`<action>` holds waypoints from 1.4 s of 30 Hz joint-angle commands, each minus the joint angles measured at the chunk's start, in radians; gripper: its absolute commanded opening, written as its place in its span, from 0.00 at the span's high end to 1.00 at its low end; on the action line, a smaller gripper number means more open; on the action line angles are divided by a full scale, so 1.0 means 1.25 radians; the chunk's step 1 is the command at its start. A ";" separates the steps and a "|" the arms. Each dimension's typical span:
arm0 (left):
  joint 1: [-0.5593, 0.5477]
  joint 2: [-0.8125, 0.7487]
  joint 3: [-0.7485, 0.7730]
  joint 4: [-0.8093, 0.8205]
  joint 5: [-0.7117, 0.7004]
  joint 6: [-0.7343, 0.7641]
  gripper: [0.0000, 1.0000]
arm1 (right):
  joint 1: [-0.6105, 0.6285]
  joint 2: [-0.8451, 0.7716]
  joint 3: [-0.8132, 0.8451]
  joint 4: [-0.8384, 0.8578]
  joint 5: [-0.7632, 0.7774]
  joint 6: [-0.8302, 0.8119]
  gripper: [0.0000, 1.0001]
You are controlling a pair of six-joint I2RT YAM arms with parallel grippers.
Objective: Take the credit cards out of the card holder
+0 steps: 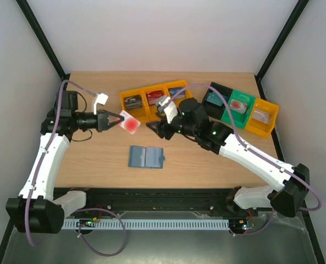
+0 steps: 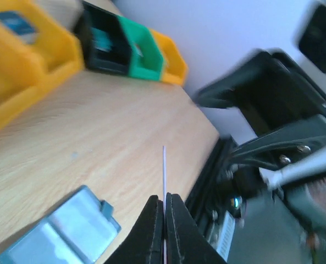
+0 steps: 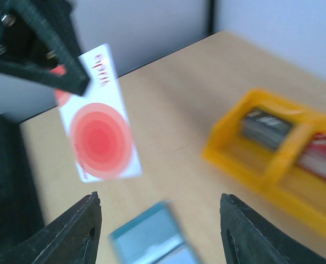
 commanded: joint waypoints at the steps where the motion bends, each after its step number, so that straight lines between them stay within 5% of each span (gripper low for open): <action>1: 0.107 0.003 -0.044 0.280 -0.059 -0.462 0.98 | 0.023 -0.025 0.054 0.148 0.392 -0.036 0.40; 4: 0.130 0.014 -0.053 0.380 -0.059 -0.678 0.98 | 0.149 -0.001 0.065 0.271 0.569 -0.262 0.37; 6: 0.131 0.024 -0.044 0.400 -0.062 -0.756 0.98 | 0.240 0.019 -0.008 0.427 0.683 -0.528 0.33; 9: 0.132 0.033 -0.025 0.386 -0.079 -0.786 0.98 | 0.318 0.072 -0.141 0.746 0.747 -0.895 0.24; 13: 0.131 0.026 -0.041 0.389 -0.078 -0.804 0.98 | 0.341 0.202 -0.176 1.006 0.782 -1.124 0.18; 24: 0.129 0.011 -0.078 0.415 -0.061 -0.821 0.98 | 0.322 0.416 -0.086 1.318 0.846 -1.354 0.24; 42: 0.119 0.003 -0.093 0.441 -0.041 -0.830 0.98 | 0.270 0.472 0.003 1.170 0.869 -1.331 0.75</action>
